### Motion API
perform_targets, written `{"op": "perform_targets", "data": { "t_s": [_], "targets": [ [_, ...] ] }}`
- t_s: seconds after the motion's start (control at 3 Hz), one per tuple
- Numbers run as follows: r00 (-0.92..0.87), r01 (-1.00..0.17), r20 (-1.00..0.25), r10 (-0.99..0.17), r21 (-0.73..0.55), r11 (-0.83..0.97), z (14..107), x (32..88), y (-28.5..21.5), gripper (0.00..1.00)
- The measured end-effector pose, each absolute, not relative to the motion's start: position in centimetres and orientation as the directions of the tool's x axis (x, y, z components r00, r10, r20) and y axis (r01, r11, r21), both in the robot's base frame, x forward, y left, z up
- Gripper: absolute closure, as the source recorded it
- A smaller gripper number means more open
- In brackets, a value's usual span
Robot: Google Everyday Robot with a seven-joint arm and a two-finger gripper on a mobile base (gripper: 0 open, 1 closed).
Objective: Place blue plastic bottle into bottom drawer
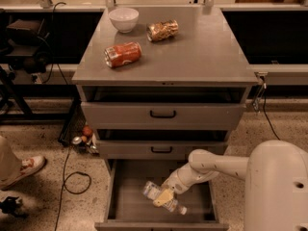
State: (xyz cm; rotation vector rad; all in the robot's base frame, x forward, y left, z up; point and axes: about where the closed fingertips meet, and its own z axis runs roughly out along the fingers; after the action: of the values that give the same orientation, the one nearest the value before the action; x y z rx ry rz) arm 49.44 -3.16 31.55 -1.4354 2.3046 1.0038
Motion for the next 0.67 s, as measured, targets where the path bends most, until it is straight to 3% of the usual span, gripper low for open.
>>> {"op": "perform_targets", "data": {
  "t_s": [0.67],
  "targets": [
    [-0.478,-0.876,-0.572,-0.667,0.372,0.308,30.9,50.8,-3.7,1.00]
  ]
}}
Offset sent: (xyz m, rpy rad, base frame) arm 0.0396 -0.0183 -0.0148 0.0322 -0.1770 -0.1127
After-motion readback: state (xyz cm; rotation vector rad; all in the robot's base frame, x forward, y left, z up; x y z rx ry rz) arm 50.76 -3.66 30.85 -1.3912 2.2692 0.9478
